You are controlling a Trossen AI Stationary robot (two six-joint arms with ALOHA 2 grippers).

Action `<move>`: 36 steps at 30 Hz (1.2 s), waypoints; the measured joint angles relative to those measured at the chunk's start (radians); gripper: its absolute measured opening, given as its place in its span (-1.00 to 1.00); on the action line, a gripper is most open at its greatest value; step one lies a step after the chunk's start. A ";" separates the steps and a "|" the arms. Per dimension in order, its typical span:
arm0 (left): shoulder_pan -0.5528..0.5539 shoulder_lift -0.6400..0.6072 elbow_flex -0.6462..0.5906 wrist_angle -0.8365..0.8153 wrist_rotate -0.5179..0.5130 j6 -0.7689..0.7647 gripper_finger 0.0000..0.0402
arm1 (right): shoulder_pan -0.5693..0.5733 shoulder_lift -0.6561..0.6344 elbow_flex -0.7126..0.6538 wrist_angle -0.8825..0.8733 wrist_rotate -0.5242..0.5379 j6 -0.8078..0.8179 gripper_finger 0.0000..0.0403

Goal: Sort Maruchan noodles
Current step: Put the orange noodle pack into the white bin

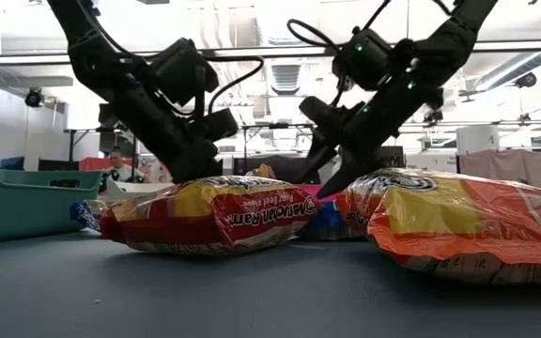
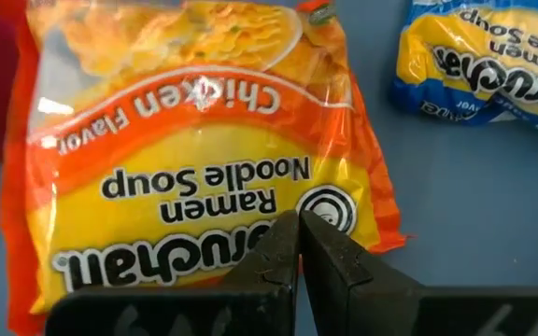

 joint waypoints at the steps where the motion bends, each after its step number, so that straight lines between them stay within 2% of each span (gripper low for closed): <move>1: 0.000 0.001 0.000 -0.002 0.000 0.000 -1.00 | -0.003 0.016 0.000 0.027 -0.012 0.000 0.14; 10: 0.000 0.001 0.000 -0.034 0.000 -0.013 -1.00 | -0.028 0.138 0.000 0.259 -0.090 -0.036 0.49; 13: 0.000 0.001 -0.003 -0.036 -0.002 -0.018 -1.00 | -0.029 0.178 0.001 0.316 -0.096 -0.073 0.54; 18: 0.000 0.001 -0.006 -0.038 -0.003 -0.023 -1.00 | -0.028 0.248 0.001 0.493 -0.168 -0.095 0.54; 21: 0.000 0.001 -0.006 -0.039 -0.003 -0.023 -1.00 | -0.028 0.273 0.001 0.553 -0.176 -0.082 0.49; 28: 0.000 0.001 -0.007 -0.037 -0.003 -0.023 -1.00 | -0.028 0.273 0.001 0.556 -0.177 -0.068 0.29; 36: 0.000 0.002 -0.008 -0.030 -0.002 -0.023 -1.00 | -0.029 0.271 0.001 0.551 -0.170 -0.062 -0.25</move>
